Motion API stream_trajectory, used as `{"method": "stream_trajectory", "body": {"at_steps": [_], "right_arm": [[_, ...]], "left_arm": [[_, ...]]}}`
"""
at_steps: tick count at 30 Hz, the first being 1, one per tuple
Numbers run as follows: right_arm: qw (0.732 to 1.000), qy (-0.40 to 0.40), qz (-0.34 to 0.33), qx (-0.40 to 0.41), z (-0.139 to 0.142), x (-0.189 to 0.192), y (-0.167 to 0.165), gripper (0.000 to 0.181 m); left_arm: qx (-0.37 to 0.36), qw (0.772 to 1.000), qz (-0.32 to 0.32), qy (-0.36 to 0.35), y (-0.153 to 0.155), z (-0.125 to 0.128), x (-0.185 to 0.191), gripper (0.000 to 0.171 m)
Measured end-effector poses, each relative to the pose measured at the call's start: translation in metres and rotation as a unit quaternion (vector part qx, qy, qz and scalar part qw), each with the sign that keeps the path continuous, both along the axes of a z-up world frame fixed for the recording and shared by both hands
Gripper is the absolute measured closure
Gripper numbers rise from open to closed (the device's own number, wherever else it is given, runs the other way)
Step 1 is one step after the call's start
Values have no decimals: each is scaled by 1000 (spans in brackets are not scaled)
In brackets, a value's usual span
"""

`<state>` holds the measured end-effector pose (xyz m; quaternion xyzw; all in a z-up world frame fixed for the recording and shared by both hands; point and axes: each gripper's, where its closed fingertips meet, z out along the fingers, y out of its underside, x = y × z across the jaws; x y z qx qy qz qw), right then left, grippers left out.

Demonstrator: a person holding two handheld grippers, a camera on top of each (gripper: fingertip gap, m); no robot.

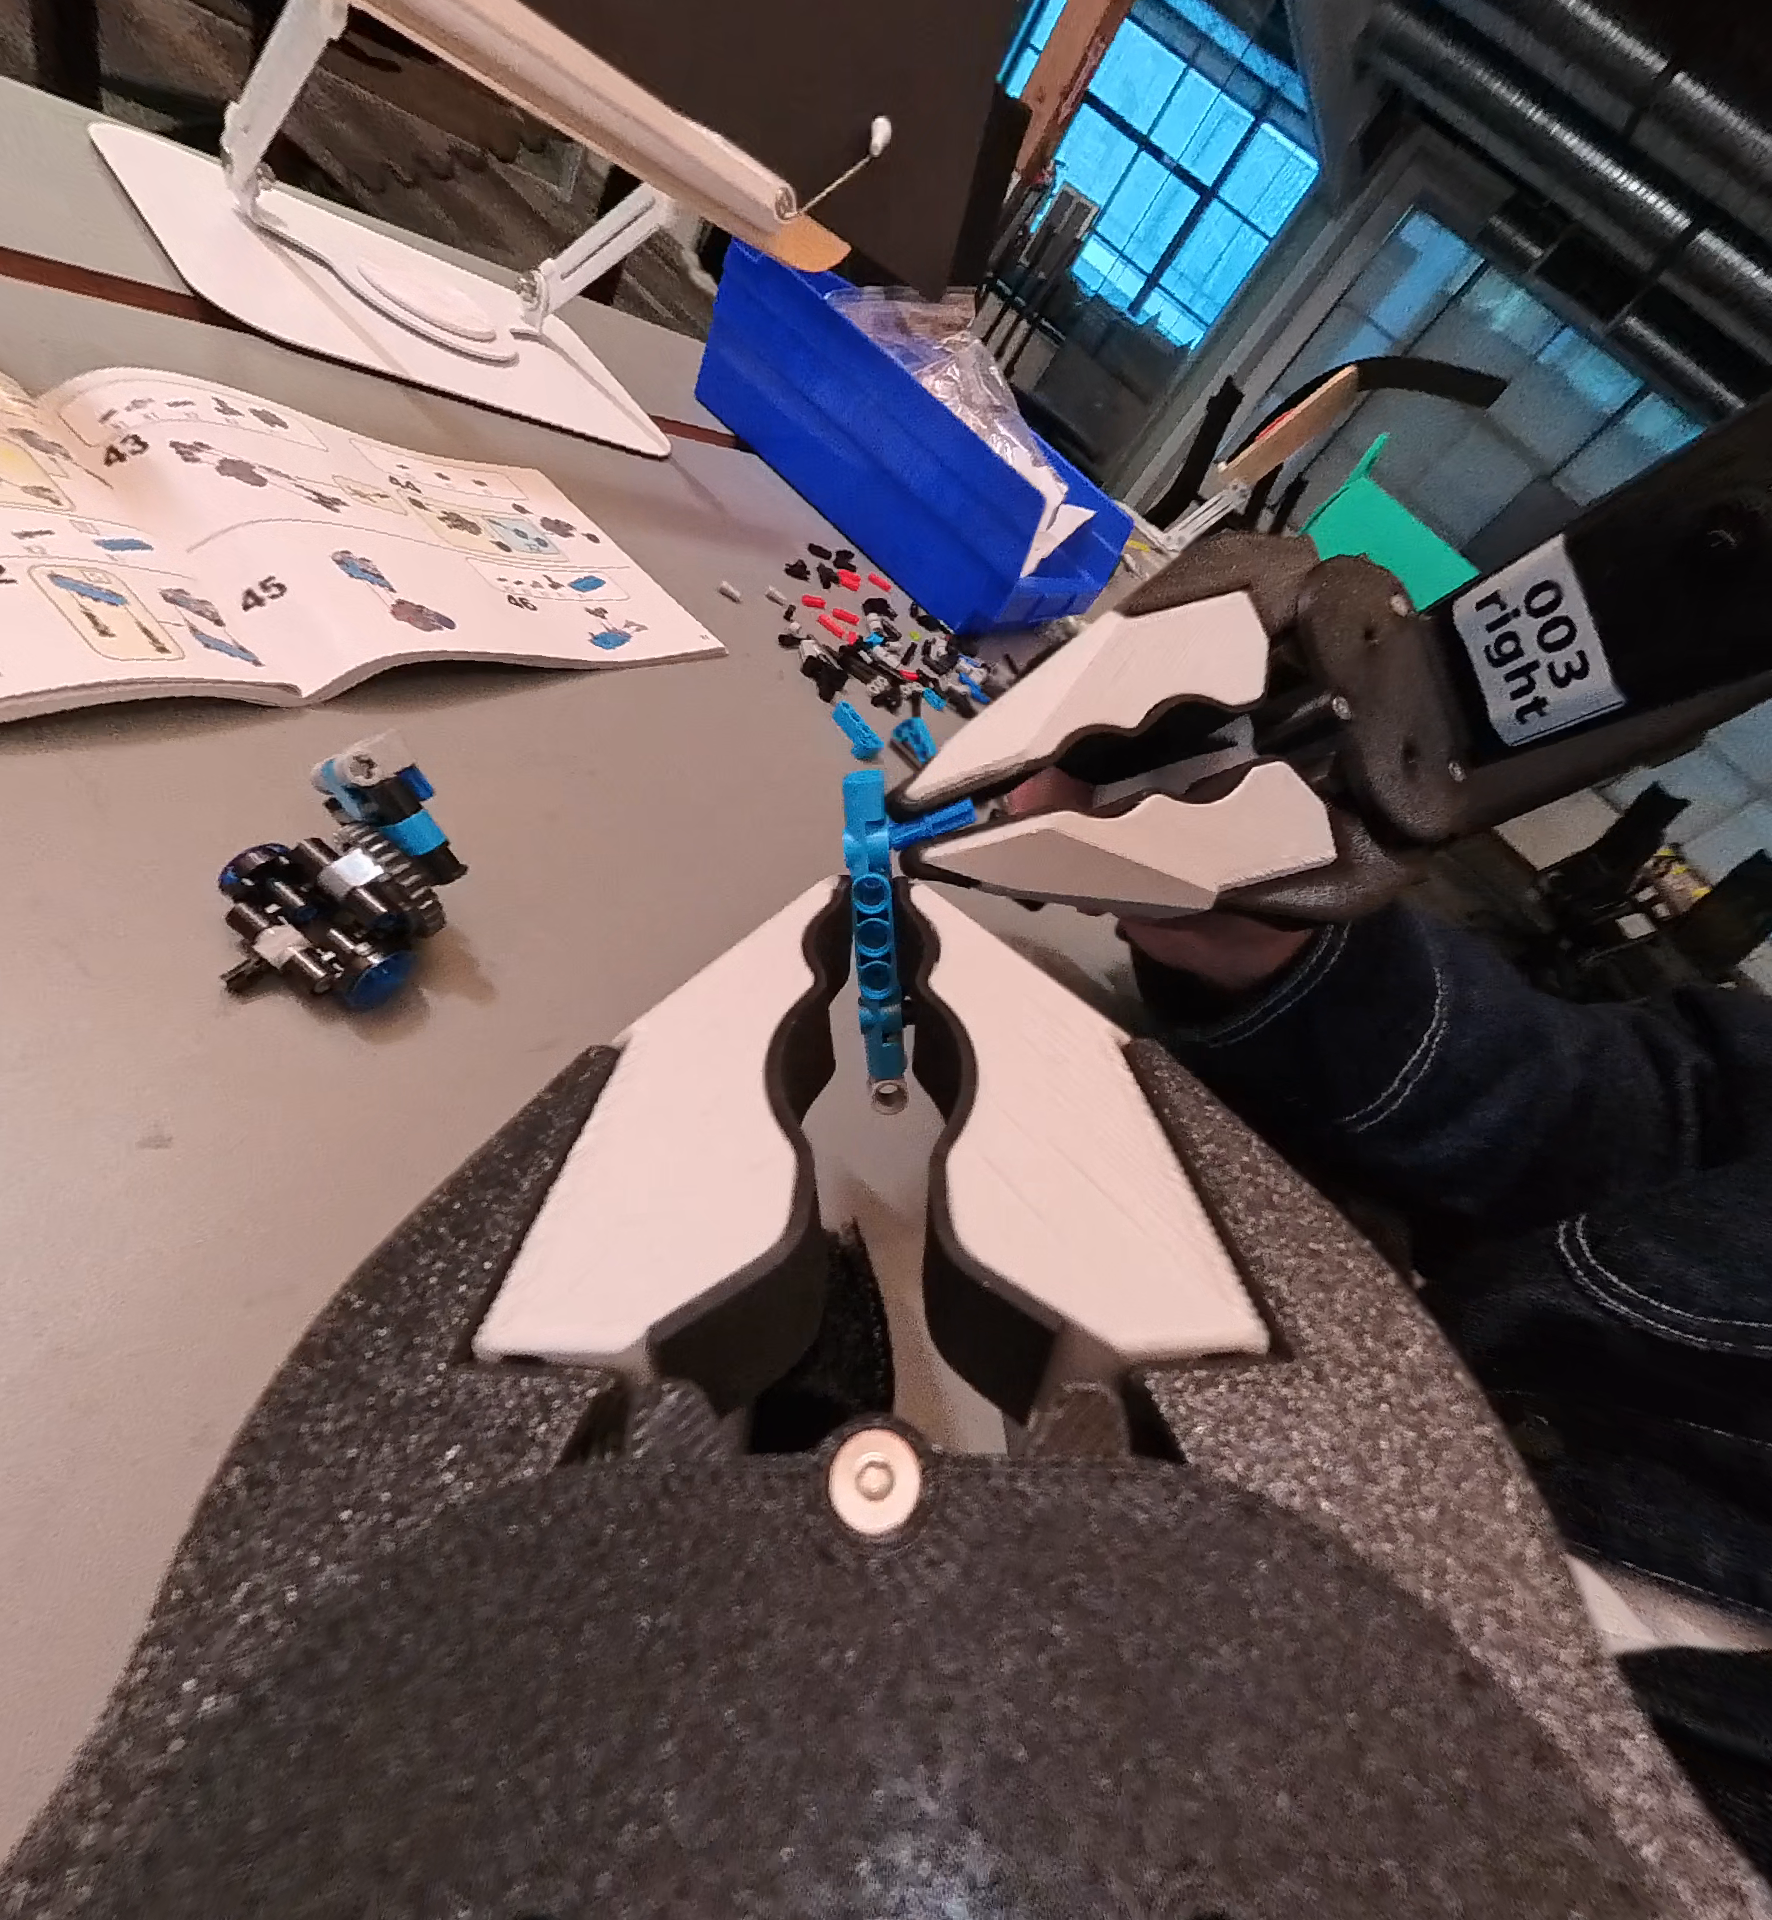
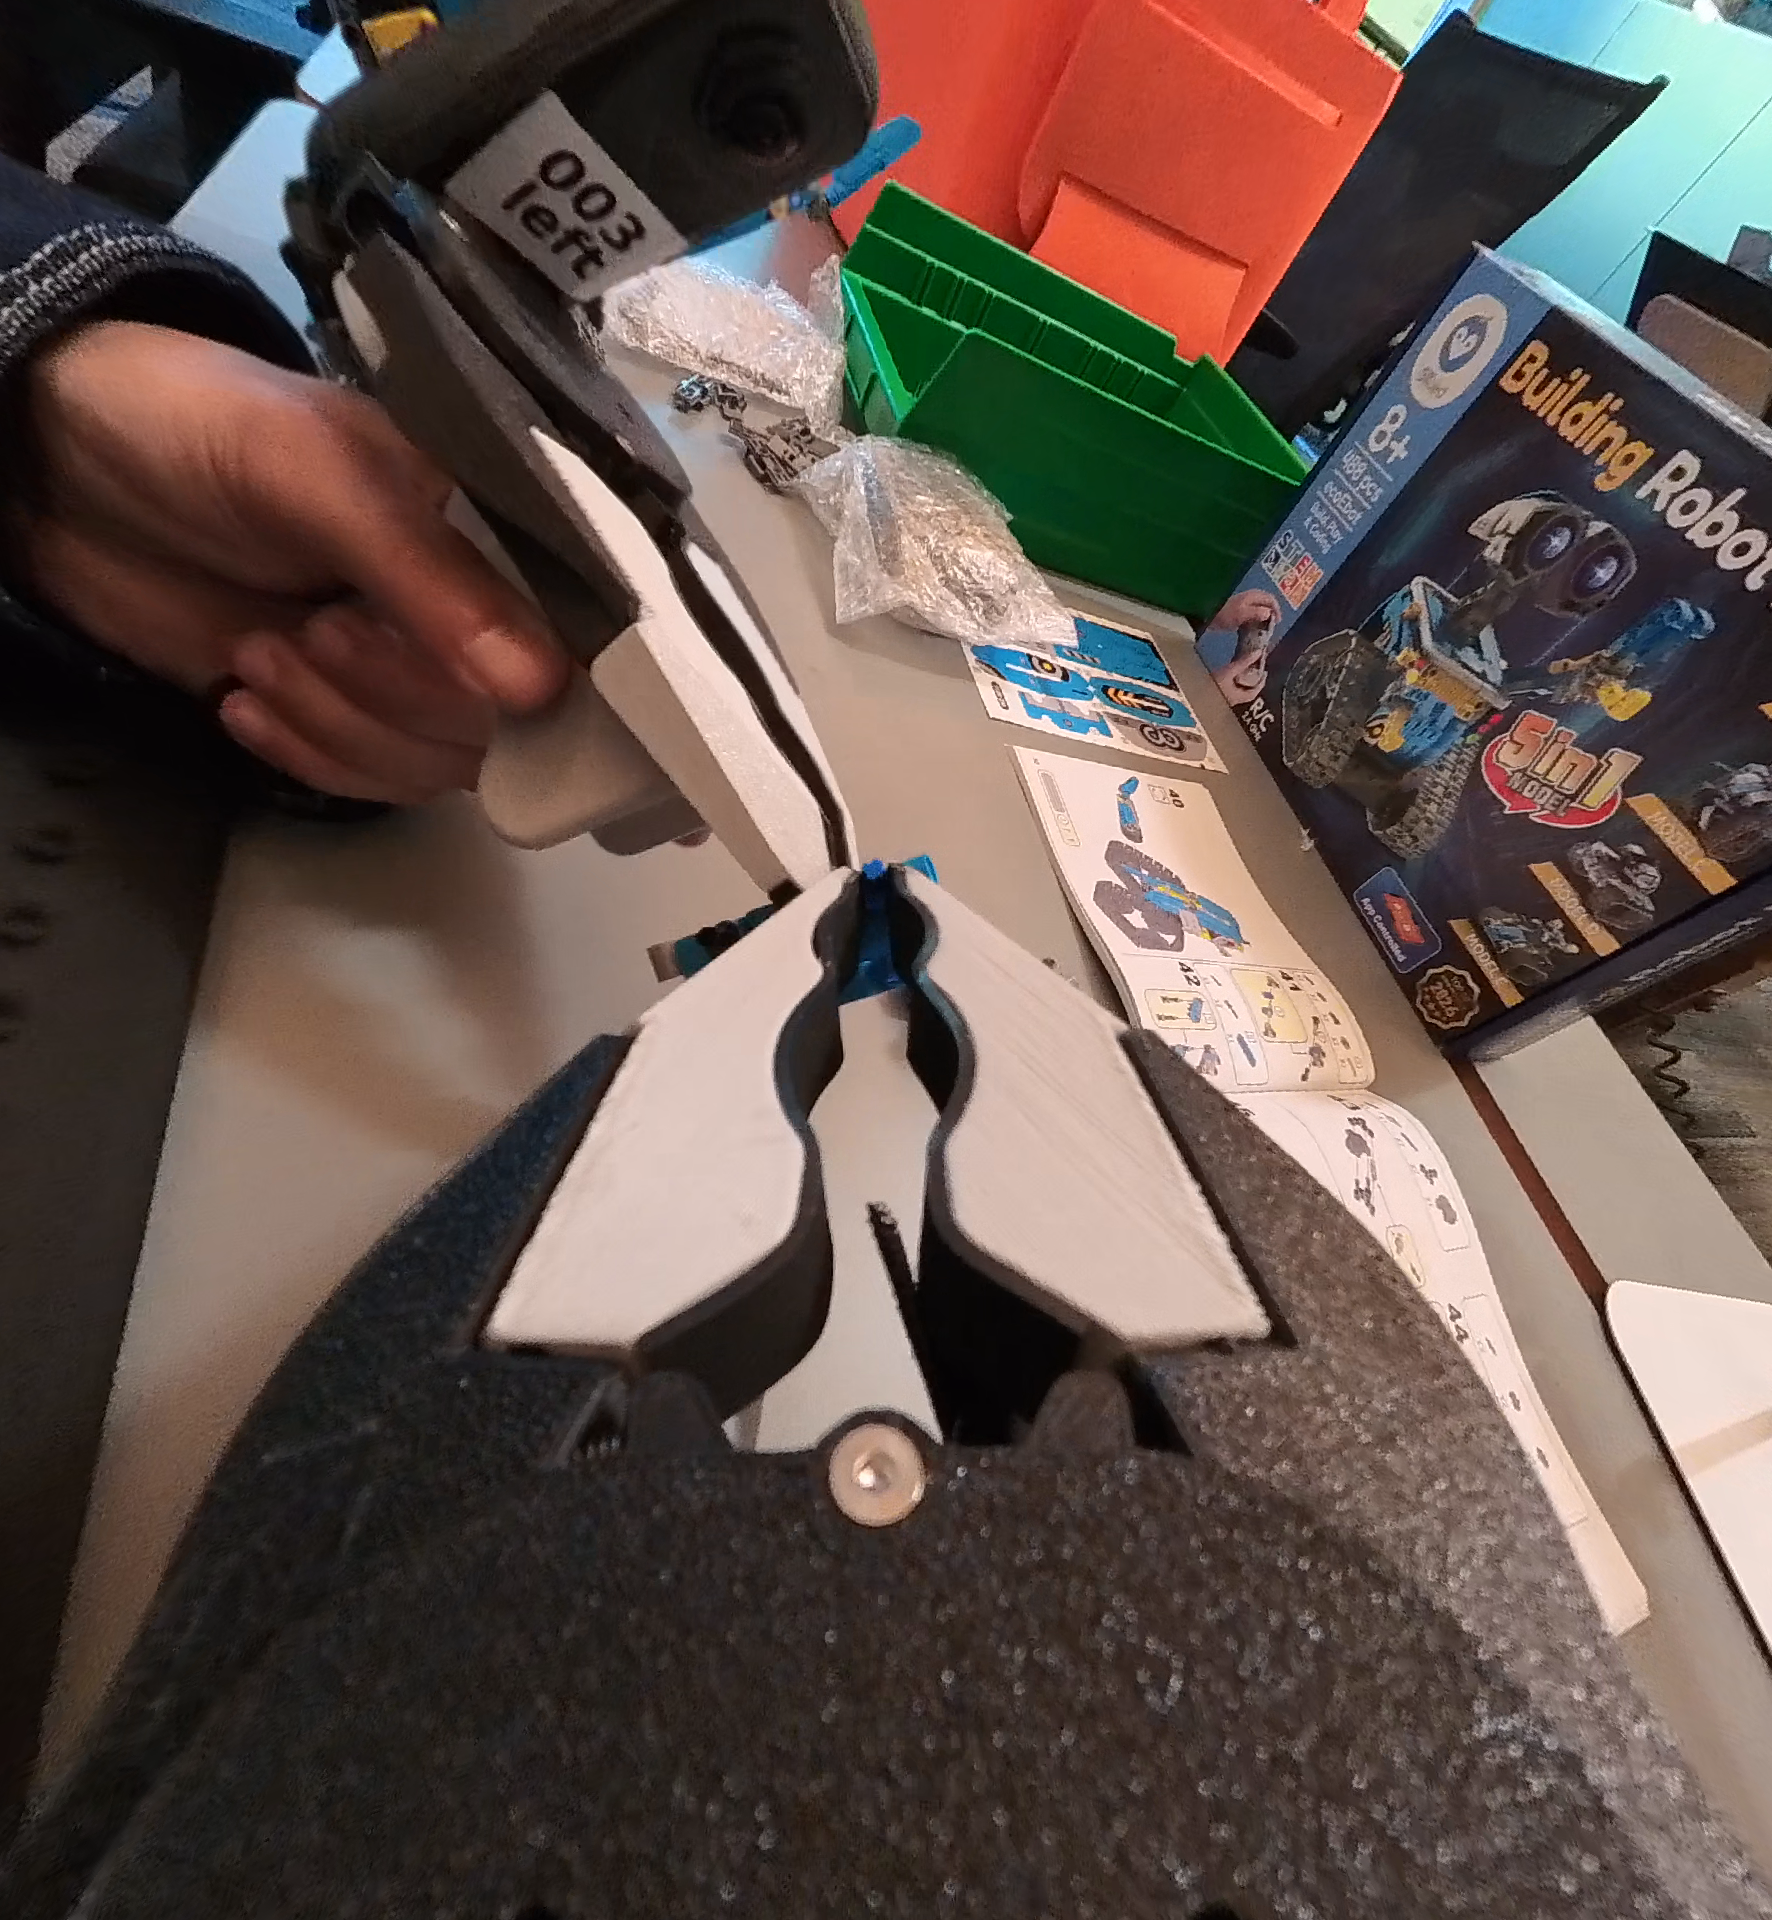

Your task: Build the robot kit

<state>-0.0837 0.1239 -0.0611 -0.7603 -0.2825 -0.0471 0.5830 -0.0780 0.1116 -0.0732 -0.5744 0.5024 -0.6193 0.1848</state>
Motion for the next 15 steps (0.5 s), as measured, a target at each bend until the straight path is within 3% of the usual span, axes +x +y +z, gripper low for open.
{"method": "stream_trajectory", "body": {"at_steps": [6,11,12,15], "right_arm": [[1000,1,-10,-15,-8,3,3,177],[998,65,-12,-22,2,18,-13,177],[995,80,-13,-53,-5,28,-24,177],[971,116,-44,-206,-62,61,-68,177]], "left_arm": [[48,999,17,20,4,-9,2,165],[99,992,55,62,21,-26,0,165],[112,990,61,67,25,-28,-1,165],[114,990,36,73,17,-32,-3,165]]}}
